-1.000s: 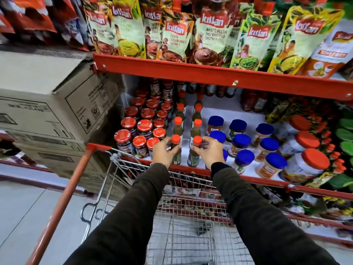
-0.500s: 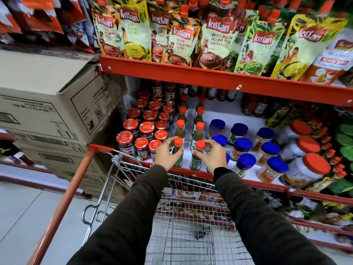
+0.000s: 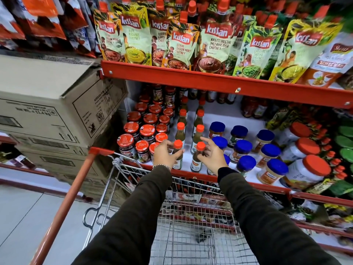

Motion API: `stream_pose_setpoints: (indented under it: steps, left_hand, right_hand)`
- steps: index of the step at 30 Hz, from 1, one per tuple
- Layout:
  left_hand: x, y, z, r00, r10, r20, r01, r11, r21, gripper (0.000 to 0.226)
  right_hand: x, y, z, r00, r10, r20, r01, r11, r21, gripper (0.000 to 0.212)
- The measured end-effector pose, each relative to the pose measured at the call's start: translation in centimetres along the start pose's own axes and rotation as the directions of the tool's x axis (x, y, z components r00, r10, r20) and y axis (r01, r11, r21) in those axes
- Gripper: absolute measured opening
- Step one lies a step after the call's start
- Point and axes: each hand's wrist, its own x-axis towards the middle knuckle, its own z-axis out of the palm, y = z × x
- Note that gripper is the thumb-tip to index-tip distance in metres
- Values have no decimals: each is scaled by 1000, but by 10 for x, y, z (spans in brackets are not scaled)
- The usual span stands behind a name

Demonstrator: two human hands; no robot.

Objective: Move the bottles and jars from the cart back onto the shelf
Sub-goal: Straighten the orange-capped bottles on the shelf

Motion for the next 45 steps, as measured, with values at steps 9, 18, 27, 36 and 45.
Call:
stream_pose_setpoints:
  steps: [9,18,27,36,45]
  left_hand:
    - [-2,-8,-9,984,57,170,-36,992,-124,39]
    - [-1,-11,-10,982,67,176,-34,982,-183,32]
    - [-2,-9,-4,996,21,84,-7,988,-156,34]
    - [-3,-7,-2,998,42,54,-36,994,-104,34]
    - [-30,-12,10,995,34,-95,-42,996,-83,59]
  right_hand:
    - [1,3,2,986,4,-168,-26,992,-126,33]
    - [4,4,-1,999,3,-41,-9,991,-133,35]
    - [1,6,4,995,-5,-100,-11,987,-163,31]
    - [-1,4,5,995,-2,-96,-15,985,-172,31]
    - [-22,17,-10,978,-92,-187,87,996,-32,45]
